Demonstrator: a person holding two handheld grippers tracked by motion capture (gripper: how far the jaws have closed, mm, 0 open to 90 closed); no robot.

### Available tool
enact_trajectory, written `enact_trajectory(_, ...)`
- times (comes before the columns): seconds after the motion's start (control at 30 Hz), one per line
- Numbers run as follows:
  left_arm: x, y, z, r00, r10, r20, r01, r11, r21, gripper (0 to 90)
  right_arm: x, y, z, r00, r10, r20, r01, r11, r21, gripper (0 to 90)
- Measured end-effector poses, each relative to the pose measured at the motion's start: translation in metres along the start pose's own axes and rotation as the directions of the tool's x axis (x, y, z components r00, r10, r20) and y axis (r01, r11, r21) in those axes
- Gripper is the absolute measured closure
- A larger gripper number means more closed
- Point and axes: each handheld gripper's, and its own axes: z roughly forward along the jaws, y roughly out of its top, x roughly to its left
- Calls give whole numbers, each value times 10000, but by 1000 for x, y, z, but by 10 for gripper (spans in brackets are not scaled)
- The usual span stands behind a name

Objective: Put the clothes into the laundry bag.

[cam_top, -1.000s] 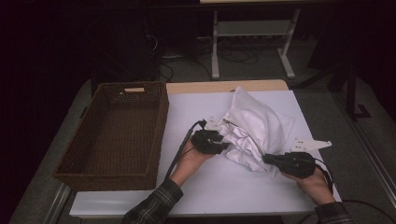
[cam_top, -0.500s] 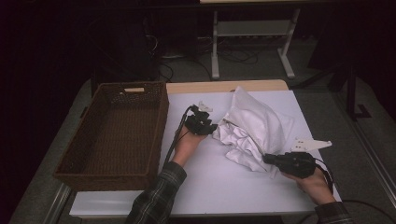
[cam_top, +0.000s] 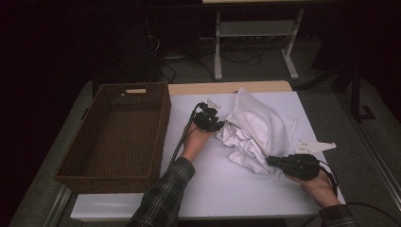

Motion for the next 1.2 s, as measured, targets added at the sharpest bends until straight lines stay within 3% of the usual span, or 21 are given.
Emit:
enact_trajectory(0.17,0,0,3,9999,152,15,-153,9998,131,634,0,0,0,10000,4,-7,-4,10000,-9,873)
enact_trajectory(0.3,0,-6,9,9990,-8,440,-22,9977,680,664,0,0,0,10000,5,-5,-5,10000,-2,874)
enact_trajectory(0.5,-3,-9,8,9959,53,899,-132,9961,874,867,0,0,-1,10000,10,-2,-10,10000,-12,873)
enact_trajectory(0.6,-5,-10,4,9953,86,966,-179,9953,954,892,0,0,-1,10000,2,10,-2,10000,-21,874)
enact_trajectory(0.83,-11,-26,-22,9958,-244,879,177,9969,765,897,-1,-1,-2,10000,30,39,-30,10000,-10,873)
enact_trajectory(1.2,-31,-67,-71,9896,-610,1306,521,9961,710,898,-1,-1,-3,10000,27,90,-26,10000,-29,874)
